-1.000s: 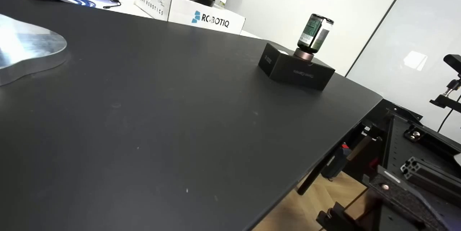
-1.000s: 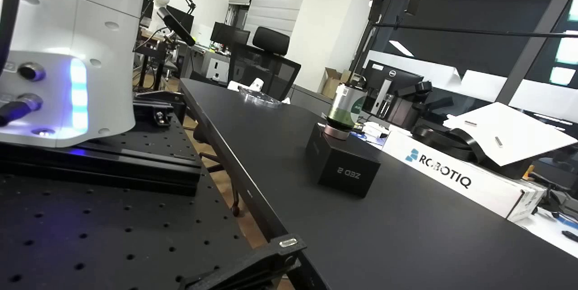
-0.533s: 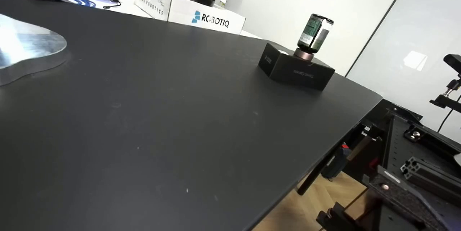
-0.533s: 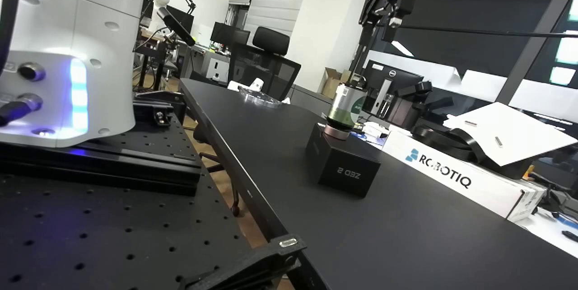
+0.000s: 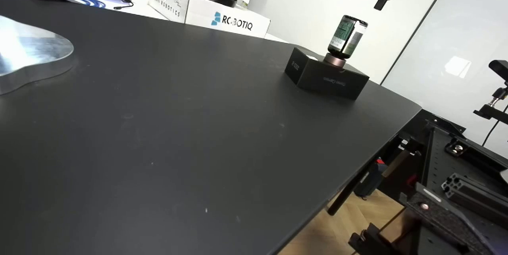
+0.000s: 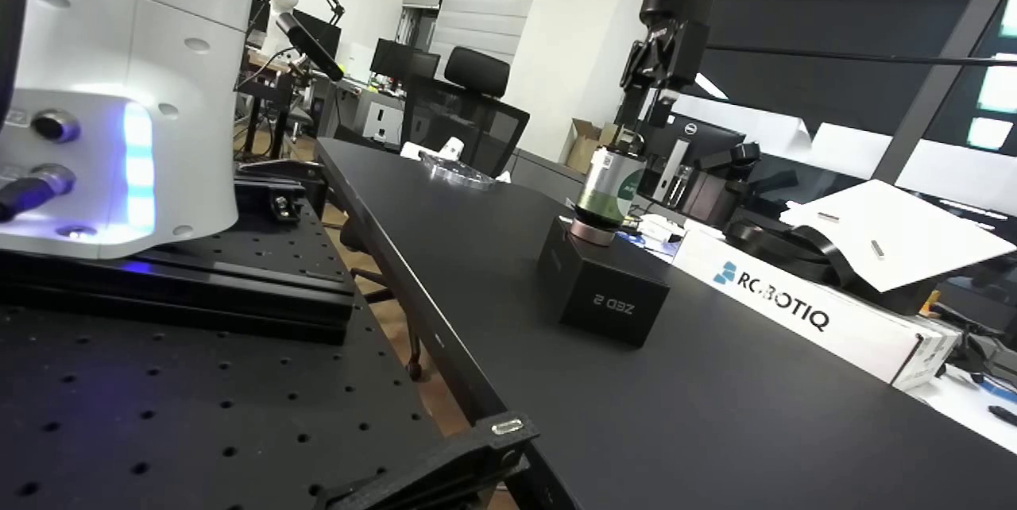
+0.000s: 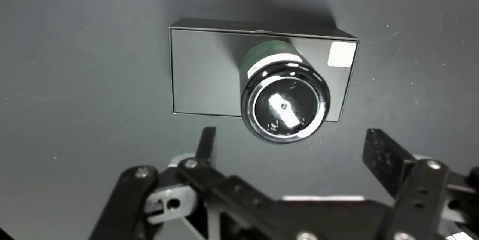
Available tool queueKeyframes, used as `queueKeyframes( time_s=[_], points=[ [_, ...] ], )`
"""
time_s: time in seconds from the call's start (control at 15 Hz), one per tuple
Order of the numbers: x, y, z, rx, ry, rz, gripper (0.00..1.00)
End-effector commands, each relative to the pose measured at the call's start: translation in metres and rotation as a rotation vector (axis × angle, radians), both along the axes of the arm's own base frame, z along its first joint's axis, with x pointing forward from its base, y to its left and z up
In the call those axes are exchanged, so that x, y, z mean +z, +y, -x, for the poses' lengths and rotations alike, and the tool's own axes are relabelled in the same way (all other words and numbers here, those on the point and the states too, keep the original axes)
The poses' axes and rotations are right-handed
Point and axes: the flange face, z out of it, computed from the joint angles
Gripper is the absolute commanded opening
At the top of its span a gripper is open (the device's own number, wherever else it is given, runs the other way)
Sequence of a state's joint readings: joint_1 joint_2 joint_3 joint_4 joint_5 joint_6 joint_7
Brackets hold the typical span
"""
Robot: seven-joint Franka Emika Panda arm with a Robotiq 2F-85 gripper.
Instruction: Put the bottle on the table
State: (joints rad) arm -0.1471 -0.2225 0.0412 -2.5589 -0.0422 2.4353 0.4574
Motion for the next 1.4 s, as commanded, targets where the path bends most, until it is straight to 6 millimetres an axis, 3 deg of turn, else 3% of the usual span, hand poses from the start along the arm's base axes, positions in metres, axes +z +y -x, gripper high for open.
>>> queueKeyframes(
  time_s=[0.0, 0.47, 0.53, 0.6, 0.8, 0.87, 1.33],
  points=[
    [-0.024, 0.006, 0.000, -0.038, 0.013, 0.002, 1.00],
    [-0.055, 0.010, 0.000, -0.036, 0.055, 0.021, 1.00],
    [-0.056, 0.009, 0.000, -0.027, 0.057, 0.030, 0.75],
    [-0.057, 0.009, 0.000, -0.021, 0.059, 0.035, 0.73],
    [-0.053, 0.010, -0.001, 0.005, 0.069, 0.042, 0.49],
    [-0.049, 0.011, -0.002, 0.013, 0.071, 0.040, 0.45],
    [-0.035, -0.001, -0.027, 0.136, 0.053, 0.049, 0.45]
  ],
)
